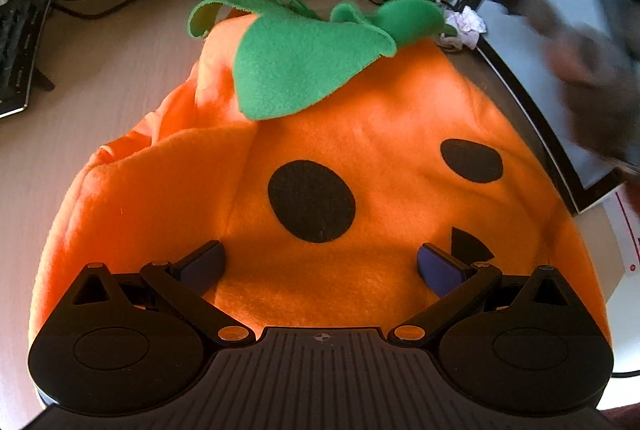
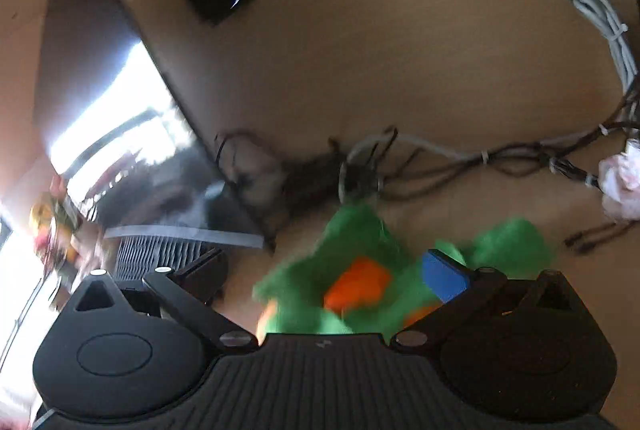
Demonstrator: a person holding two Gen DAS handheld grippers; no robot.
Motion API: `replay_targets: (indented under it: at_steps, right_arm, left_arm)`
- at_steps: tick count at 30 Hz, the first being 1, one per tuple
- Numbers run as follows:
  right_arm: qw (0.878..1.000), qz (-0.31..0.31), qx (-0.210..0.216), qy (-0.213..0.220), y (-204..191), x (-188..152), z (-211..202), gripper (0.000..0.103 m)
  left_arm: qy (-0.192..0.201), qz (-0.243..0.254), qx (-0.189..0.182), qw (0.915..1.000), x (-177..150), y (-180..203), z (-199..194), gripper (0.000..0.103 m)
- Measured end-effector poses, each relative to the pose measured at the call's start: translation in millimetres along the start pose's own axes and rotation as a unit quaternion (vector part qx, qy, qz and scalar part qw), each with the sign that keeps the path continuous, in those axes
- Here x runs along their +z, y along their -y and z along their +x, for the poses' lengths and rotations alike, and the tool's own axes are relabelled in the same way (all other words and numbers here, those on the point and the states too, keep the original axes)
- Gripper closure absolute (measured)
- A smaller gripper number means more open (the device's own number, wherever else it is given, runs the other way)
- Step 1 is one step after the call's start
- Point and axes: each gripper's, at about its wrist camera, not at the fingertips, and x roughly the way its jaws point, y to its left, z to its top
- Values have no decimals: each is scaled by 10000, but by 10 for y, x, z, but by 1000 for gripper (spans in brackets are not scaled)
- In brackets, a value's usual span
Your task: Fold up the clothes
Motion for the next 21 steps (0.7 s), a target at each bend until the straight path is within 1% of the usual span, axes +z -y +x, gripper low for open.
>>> replay_targets:
  at_steps: [1,2,3,4,6,7,9,10,11,12,13,14,15,16,18,19,20,21]
  right_arm:
    - [9999,13,23,-117,0,4,150,0]
    - [9988,-30,76,-483,1,-38,289,0]
    - [9953,-130,71,-958,-13,-122,401,0]
    - [9907,-376,-30,-1304,-45,-243,432,0]
    - [9782,-1046,-305,-1767,-123,-523,362,0]
    - [9718,-1255,-398,-1955,-120,-648,286,0]
    - [9652,-1302,-670,-2169,-32,-785,84,0]
    - [9619,-1299,-828,-2261,14,-842,-16,0]
    - [9590,-1394,-1082,-2220,25,-860,-107,0]
    - [9554,-1563,-1408,-2074,9,-849,-191,0]
    - [9552,-1648,-1600,-1865,-14,-804,-294,0]
    - [9580,-1669,-1689,-1609,-43,-733,-412,0]
    - [9645,-1574,-1663,-1315,-66,-648,-521,0]
    - [9732,-1385,-1548,-989,-84,-553,-624,1]
    - [9852,-1029,-1271,-507,-103,-368,-657,10]
    - [9896,-852,-1126,-288,-110,-277,-650,16]
    - [9912,-781,-1062,-133,-111,-200,-596,22]
    - [9898,-849,-1136,-117,-102,-155,-486,25]
  left_arm:
    - [-5,-5,-58,10000,2,-19,-7,0]
    - [-10,-9,-115,9999,4,-38,-14,0]
    - [-55,-38,-220,9997,14,-77,-32,0]
    - [-124,-82,-350,9993,27,-132,-58,0]
    - [-247,-221,-569,9978,44,-254,-119,0]
    - [-297,-306,-652,9970,48,-322,-159,0]
    - [-291,-394,-737,9961,53,-422,-259,0]
    - [-219,-375,-766,9961,63,-448,-327,0]
    - [-134,-344,-795,9961,76,-470,-397,0]
    - [-23,-293,-837,9961,105,-477,-463,0]
    - [95,-230,-886,9958,147,-467,-516,0]
    - [214,-165,-932,9953,199,-440,-549,0]
    - [327,-97,-975,9947,254,-415,-569,0]
    - [404,-37,-1010,9941,313,-388,-577,0]
    - [452,2,-1027,9937,411,-319,-537,0]
    - [417,-1,-1032,9938,428,-264,-493,0]
    - [371,-5,-1042,9939,438,-207,-446,0]
    - [303,-5,-1045,9941,429,-137,-381,0]
